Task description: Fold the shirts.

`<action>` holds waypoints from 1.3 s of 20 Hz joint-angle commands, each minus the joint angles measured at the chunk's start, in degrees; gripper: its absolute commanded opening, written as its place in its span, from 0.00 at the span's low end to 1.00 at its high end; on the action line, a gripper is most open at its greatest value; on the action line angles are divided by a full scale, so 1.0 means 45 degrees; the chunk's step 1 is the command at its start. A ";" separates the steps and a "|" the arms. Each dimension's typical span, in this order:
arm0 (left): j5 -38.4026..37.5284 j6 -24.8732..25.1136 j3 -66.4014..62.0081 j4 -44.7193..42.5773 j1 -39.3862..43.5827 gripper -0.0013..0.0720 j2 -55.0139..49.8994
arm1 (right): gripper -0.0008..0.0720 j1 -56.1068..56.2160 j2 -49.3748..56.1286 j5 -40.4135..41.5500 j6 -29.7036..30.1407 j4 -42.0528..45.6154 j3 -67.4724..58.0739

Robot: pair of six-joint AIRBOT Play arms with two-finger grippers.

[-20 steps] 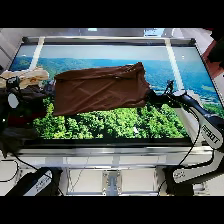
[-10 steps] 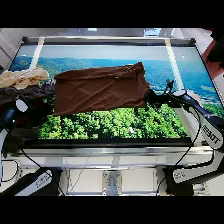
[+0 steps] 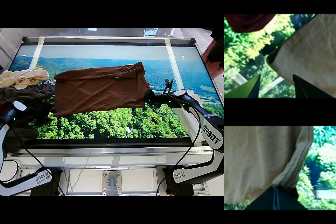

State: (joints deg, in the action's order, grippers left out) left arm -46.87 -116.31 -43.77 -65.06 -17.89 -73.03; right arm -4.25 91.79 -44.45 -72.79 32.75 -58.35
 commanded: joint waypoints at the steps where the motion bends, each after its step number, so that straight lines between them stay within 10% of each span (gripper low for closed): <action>1: 0.0515 0.1229 0.0005 0.1836 -0.0097 0.68 -0.0743 | 0.05 0.0015 -0.0005 -0.0063 0.0155 -0.0151 0.0005; 4: 0.0884 0.1569 -0.0024 0.2331 -0.0097 0.62 -0.0962 | 0.05 0.0010 -0.0005 -0.0287 0.0160 -0.0141 0.0005; 7: 0.1010 0.1851 -0.0350 0.2565 -0.0097 0.04 -0.0962 | 0.05 0.0010 -0.0010 -0.0389 0.0209 -0.0155 0.0005; 17: -0.1307 0.8743 -0.6470 0.3551 -0.0097 0.03 0.1889 | 0.04 -0.2322 -0.7436 -0.2429 0.0976 0.1112 -0.1141; 26: -0.1831 0.9947 -1.1118 0.3128 -0.0097 0.03 0.7174 | 0.04 -0.4527 -1.4654 -0.2817 -0.1535 0.5445 -0.7257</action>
State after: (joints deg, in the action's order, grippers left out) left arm -54.17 -73.41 -88.40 -50.43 -18.31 -45.82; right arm -22.48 30.94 -56.18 -77.23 51.57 -82.41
